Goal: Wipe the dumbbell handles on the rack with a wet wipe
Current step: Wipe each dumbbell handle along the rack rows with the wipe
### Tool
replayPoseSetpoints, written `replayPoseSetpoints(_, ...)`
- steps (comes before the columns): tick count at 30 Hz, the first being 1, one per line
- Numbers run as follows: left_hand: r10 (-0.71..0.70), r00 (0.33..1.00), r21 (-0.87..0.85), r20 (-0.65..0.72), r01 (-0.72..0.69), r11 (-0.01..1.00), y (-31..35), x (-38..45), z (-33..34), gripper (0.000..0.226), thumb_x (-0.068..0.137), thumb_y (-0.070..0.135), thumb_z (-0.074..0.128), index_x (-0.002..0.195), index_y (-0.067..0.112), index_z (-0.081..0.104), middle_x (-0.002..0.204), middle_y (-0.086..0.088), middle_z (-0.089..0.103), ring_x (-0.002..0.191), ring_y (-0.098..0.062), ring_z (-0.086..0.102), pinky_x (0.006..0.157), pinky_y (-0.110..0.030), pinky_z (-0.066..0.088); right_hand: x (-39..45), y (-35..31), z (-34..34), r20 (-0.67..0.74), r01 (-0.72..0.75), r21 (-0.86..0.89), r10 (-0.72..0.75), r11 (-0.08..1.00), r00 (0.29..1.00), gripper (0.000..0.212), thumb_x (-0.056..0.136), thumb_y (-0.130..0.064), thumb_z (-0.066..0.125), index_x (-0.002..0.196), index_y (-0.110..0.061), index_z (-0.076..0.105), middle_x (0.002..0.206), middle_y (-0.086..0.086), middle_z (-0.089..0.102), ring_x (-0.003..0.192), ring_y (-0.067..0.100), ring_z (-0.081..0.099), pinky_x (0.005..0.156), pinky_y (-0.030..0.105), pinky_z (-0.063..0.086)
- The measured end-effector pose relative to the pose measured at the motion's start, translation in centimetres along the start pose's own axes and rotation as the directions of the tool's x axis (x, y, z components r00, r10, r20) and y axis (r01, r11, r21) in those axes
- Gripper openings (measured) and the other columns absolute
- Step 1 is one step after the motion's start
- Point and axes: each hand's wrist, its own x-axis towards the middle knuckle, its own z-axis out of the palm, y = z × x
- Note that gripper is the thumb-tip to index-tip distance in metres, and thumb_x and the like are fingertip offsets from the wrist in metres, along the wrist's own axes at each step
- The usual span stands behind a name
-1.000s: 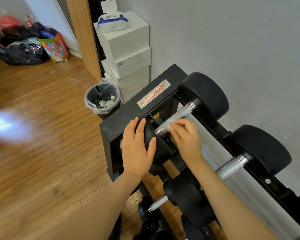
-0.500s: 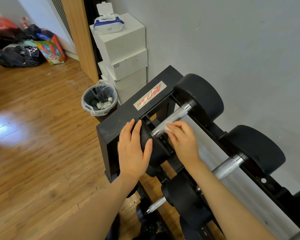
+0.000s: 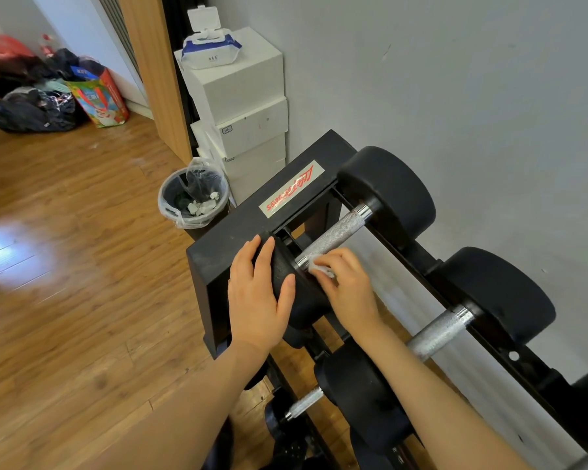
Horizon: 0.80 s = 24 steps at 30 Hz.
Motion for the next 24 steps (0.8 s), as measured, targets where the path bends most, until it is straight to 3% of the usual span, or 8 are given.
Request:
replayPoseSetpoints(5,-0.006,1.0,-0.005,-0.003,0.006,1.0,0.05,0.01,0.01,0.063,0.093,0.047,0.04,0.147,0.014,0.041,0.153,-0.009,0.036,0.142,-0.025,0.03,0.114,-0.041,0.024,0.19,-0.11,-0.22,-0.16,-0.129,0.074,0.14,0.989,0.977,0.017,0.09,-0.014,0.065,0.106,-0.01,0.067,0.107,-0.008,0.05,0.097,0.005,0.054,0.082,0.019,0.051)
replayPoseSetpoints(10,-0.011,1.0,-0.007,-0.009,0.011,1.0,-0.13,-0.02,0.19,0.063,0.093,0.048,0.04,0.148,0.016,0.04,0.154,-0.006,0.035,0.142,-0.022,0.027,0.114,-0.039,0.021,-0.28,-0.63,-0.04,-0.045,-0.076,0.091,0.08,0.993,0.996,0.015,0.089,-0.01,0.068,0.104,-0.01,0.068,0.105,-0.006,0.053,0.096,-0.002,0.052,0.082,0.01,0.045)
replayPoseSetpoints(16,-0.01,1.0,-0.007,-0.011,0.01,1.0,-0.01,-0.07,0.16,0.063,0.093,0.048,0.039,0.148,0.016,0.04,0.154,-0.007,0.035,0.142,-0.021,0.026,0.114,-0.038,0.02,0.37,-0.18,0.0,-0.303,-0.181,0.16,0.223,0.97,0.927,0.017,0.088,-0.008,0.069,0.104,-0.008,0.07,0.103,-0.004,0.054,0.095,-0.002,0.054,0.08,0.01,0.047)
replayPoseSetpoints(21,-0.013,1.0,-0.014,-0.016,0.013,1.0,0.01,-0.05,0.21,0.062,0.094,0.047,0.04,0.147,0.015,0.041,0.153,-0.007,0.036,0.142,-0.022,0.029,0.114,-0.037,0.021,-0.22,-0.62,0.16,-0.039,-0.075,0.15,0.082,0.986,0.996,0.013,0.088,-0.009,0.069,0.101,-0.009,0.069,0.103,-0.003,0.058,0.096,0.002,0.056,0.081,0.011,0.047)
replayPoseSetpoints(24,-0.013,1.0,-0.013,-0.01,0.013,1.0,0.09,-0.1,0.11,0.063,0.094,0.048,0.039,0.147,0.015,0.04,0.153,-0.007,0.035,0.142,-0.022,0.028,0.114,-0.036,0.02,-0.1,-0.64,0.14,-0.09,-0.084,0.126,0.095,0.988,0.991,0.014,0.087,-0.009,0.07,0.101,-0.009,0.07,0.102,-0.004,0.057,0.094,0.001,0.056,0.082,0.011,0.047)
